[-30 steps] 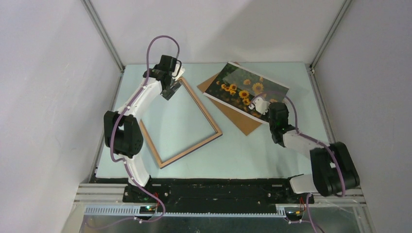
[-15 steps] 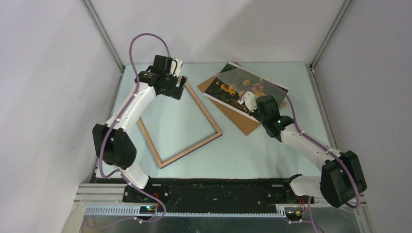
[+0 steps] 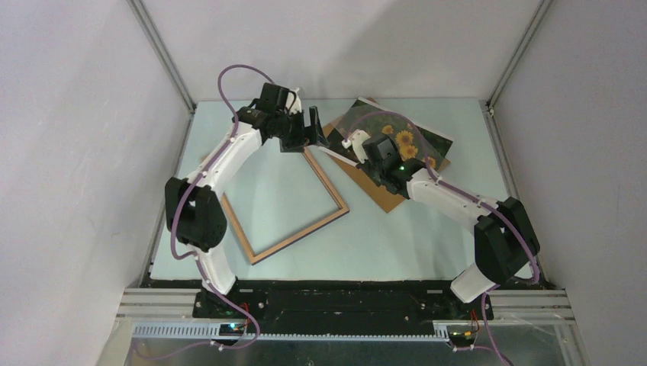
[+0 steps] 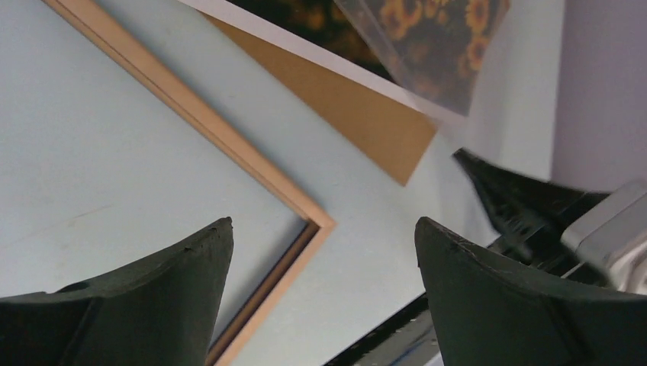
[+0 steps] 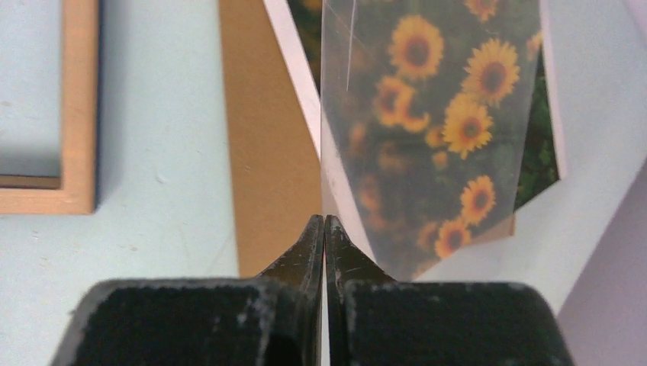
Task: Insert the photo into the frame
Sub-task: Pick up the photo frame item at the center of the board.
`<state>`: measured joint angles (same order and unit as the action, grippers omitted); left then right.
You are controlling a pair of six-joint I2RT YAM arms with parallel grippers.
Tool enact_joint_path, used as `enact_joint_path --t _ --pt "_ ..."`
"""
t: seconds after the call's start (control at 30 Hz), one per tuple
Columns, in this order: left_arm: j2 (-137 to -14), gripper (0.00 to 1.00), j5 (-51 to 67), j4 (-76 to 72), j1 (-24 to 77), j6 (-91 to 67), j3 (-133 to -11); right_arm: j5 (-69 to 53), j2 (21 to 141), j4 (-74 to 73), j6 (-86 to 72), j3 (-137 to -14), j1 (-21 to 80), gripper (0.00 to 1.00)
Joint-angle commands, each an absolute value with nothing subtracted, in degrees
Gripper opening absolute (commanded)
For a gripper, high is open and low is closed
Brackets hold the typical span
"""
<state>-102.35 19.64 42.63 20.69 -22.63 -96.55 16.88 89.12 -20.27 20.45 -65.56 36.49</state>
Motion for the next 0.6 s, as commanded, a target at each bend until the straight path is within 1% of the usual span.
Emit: enact_joint_path --t 0.0,0.1,0.33,0.57 --pt "-105.32 0.93 26.53 36.5 20.5 -35.58 -98.5 14.65 91.99 -21.79 14.04 -71.26 38.68 0.0" --pt "-108.11 0.93 28.12 33.51 20.25 -41.66 -98.32 14.67 93.68 -22.64 12.18 -73.18 39.91 0.0" --pt "-117.16 0.92 32.31 27.96 19.7 -49.31 -101.95 15.56 94.0 -22.94 11.05 -75.09 41.14 0.0" --pt "-120.29 0.91 33.63 20.68 20.6 -55.12 -100.81 15.11 94.17 -23.92 10.46 -76.51 41.37 0.0"
